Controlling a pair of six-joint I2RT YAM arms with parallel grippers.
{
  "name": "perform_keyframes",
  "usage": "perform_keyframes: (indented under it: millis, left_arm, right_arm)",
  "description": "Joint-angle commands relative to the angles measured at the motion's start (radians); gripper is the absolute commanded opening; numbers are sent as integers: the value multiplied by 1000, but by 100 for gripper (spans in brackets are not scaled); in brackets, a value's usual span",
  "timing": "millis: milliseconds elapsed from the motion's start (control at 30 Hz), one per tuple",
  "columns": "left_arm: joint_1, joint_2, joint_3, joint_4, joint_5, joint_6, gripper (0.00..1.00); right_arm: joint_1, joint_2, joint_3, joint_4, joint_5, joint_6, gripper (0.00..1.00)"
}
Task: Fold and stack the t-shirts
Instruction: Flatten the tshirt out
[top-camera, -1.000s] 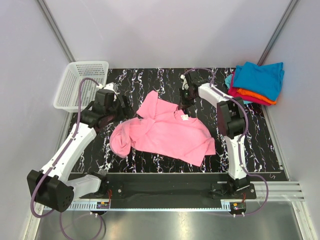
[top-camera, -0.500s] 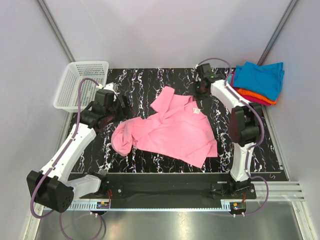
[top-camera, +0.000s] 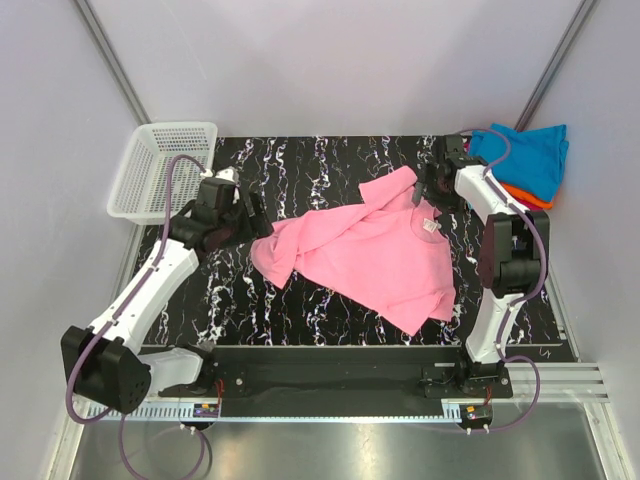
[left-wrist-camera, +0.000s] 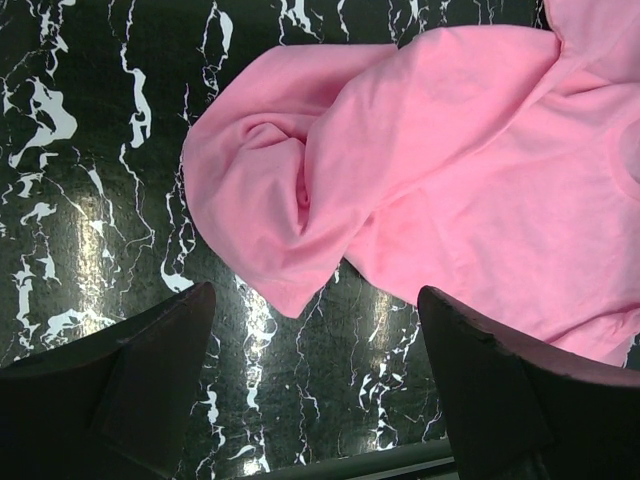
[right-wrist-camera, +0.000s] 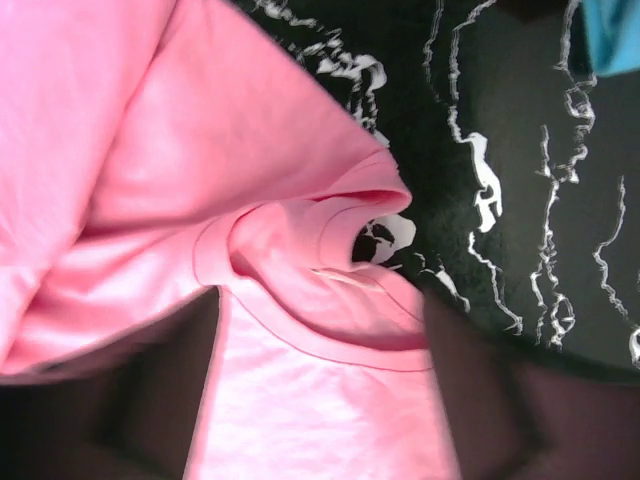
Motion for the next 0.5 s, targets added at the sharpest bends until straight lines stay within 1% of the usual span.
perform_keyframes:
  millis: [0,33,100,200,233,267,300,333,367,400,433,467]
  left_arm:
    - [-9,8,29,34,32,19,88]
    - [-8,9,29,37,32,17,88]
    - [-12,12,26,40,33,16,88]
    - [-15,20,23,48,36,13,88]
    - [-18,23,23,51,38,11,88]
    - [-17,31,25,52,36,8,88]
    - [-17,32,26,57,38,8,88]
    - [-17,35,32,60,39,7,88]
    - [-17,38,37,58,39,5,88]
    - [-17,44,40,60,41,7,88]
    - [-17,48,46,62,44,7,88]
    - [-17,52,52,62,48,5,88]
  right_arm:
    - [15,-82,-12,42,-48,-10,96]
    - [13,-79,-3,59,-53,-14,100]
    - [13,-59,28,62,-64,-35,100]
    - [13,25,135,62,-103,-72,100]
    - [12,77,204,62,-110,-73,100]
    - [12,109,245,62,-117,-78,95]
    - [12,146,290,59,-125,-86,87]
    - [12,216,378,58,-160,-89,75]
    - [12,251,425,56,-174,-105,56]
    - [12,287,471,51,-189,-112,50]
    - [12,359,566,42,-203,-118,49]
    - [10,398,620,30,-212,-133,49]
